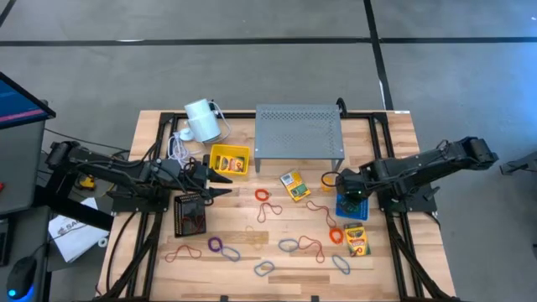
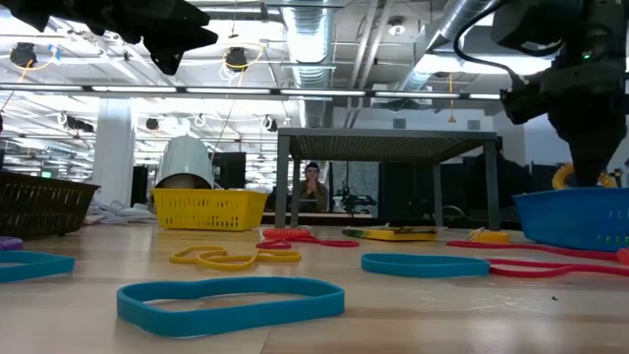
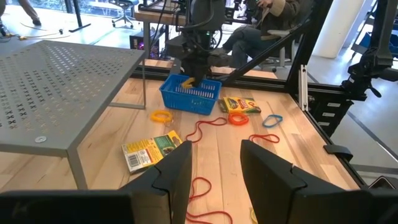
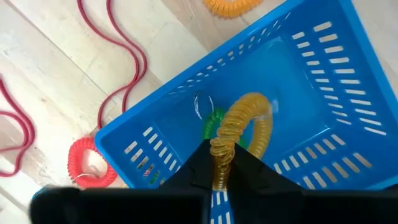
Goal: Pick & Place Office Desk Supplies
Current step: Put the yellow spring keychain into the blue bin
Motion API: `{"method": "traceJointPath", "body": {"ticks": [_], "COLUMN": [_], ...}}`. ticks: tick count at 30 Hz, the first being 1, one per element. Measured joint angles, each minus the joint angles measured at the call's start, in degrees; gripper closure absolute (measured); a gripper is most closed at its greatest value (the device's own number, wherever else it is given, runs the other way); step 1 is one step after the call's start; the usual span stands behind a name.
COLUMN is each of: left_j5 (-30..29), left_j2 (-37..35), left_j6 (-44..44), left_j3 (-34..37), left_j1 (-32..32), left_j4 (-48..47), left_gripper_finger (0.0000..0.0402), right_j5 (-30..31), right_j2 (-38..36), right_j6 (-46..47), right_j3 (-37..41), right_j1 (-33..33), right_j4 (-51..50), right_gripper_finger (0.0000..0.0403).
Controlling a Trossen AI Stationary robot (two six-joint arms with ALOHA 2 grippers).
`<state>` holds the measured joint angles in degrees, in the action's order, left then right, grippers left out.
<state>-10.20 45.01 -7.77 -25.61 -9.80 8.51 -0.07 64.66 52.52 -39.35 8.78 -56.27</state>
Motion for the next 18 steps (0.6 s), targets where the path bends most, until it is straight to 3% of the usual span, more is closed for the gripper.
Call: {"method": "traceJointPath", "body": {"ticks": [6, 14, 18], "left_j5": [0.0, 0.0, 0.0], "left_j2": [0.0, 0.0, 0.0], "left_j6": [-0.02, 0.0, -0.02], "left_j3": [0.0, 0.0, 0.0], "left_j1": [0.0, 0.01, 0.02], "left_j4": [0.0, 0.0, 0.0], "left_gripper_finger": [0.027, 0.027, 0.027], "right_j5": [-0.25, -0.89, 0.32], "right_j2": [0.0, 0.28, 0.28], "right_j6": [1.23, 1.53, 2.95], "right_j3": [0.0, 0.0, 0.0], "right_j1": [0.19, 0.04, 0.04], "right_j4": [-0.34, -0.97, -1.66], "right_gripper_finger": [0.0317, 0.0197, 0.0169]}}
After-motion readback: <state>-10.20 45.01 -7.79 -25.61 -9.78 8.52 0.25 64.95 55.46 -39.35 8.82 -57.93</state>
